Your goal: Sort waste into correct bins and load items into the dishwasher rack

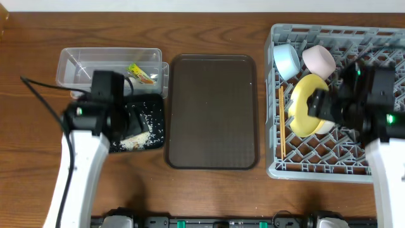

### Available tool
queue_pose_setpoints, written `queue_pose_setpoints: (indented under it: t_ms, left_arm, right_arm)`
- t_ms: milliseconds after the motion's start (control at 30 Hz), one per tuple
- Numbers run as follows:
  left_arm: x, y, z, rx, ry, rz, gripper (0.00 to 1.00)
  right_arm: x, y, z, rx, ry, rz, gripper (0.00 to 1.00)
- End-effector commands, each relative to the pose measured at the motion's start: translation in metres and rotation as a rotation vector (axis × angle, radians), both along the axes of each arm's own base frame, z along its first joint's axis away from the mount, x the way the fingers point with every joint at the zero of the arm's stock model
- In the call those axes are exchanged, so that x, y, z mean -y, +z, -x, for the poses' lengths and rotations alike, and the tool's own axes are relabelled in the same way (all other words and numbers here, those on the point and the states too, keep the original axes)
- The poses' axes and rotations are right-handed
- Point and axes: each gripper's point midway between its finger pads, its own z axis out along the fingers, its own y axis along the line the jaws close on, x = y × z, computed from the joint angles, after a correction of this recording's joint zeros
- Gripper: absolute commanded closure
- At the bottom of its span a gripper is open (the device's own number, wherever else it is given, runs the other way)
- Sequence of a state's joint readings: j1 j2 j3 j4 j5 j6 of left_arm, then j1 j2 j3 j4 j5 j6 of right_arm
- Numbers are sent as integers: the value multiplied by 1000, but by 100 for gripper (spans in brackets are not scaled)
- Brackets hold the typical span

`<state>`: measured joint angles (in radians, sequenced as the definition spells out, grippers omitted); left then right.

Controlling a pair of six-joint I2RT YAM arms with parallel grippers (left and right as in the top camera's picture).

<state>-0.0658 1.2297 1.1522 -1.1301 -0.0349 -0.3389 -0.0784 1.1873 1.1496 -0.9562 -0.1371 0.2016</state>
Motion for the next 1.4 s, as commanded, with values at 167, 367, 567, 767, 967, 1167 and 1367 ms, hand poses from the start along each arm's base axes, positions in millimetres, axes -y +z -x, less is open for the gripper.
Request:
queue_pose_setpoints:
  t_ms: [167,367,567,767,967,1167,1367]
  left_arm:
    - [13,25,31,364,-89,26,4]
    - [11,48,50,540,-87,42,4]
    - [10,58,56,593,-87,47,4]
    - [10,58,56,592,-87,47,3]
    - [10,58,56,592,-87,47,3]
    - [10,58,56,593,-87,47,3]
    - [10,58,56,593,-87,47,3]
  right_arm:
    - [9,-1,42,232,-39,72,1]
    - [12,-17,60,259,-57,93,1]
    - [10,-40,82,134,-52,86,1]
    - [9,-50,94,72,-50,82,1]
    - [9,-51,96,61,-49,81,1]
    - [9,-51,96,61,-49,82,1]
    - [8,-46,103,86,-44,87,1]
